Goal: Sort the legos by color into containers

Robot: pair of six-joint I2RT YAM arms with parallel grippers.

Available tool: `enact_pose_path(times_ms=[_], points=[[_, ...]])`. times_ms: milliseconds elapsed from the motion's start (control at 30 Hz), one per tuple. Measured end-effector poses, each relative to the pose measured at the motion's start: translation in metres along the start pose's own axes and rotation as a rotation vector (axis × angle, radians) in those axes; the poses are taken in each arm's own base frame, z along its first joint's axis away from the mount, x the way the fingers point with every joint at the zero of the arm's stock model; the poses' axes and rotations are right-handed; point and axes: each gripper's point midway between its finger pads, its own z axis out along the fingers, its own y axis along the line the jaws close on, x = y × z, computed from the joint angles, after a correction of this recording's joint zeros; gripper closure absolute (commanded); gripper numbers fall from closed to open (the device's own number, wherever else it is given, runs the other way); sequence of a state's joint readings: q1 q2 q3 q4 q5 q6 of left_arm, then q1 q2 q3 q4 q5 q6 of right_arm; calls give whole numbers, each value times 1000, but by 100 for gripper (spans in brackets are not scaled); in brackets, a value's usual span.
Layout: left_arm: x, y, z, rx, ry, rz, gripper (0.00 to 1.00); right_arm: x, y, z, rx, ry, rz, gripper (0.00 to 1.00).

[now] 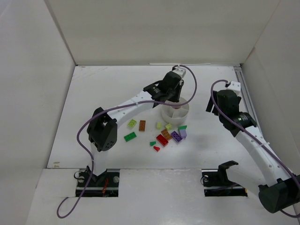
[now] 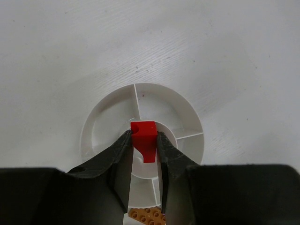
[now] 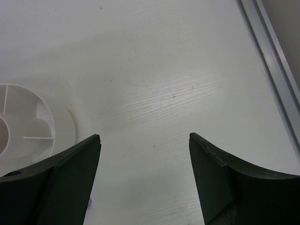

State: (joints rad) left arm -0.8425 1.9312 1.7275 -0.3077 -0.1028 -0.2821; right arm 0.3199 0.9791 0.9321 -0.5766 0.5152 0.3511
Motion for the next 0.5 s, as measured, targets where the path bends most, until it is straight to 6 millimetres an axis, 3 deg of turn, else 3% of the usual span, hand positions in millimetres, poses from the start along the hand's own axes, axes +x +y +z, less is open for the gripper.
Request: enact_pose_path(times_ms=[300,367,467,500], points=[[17,5,8,-15,41,-2,86,2,1,2,0,10,-5,18],[19,5,9,-17,45,-3,76,2,1,2,-3,10,-9,18],[21,5,10,-23,46,-5,71,3,1,2,-4,11,-12,18],[22,5,10,-25,48,-3,63,3,2,2,-6,12,-13,18]])
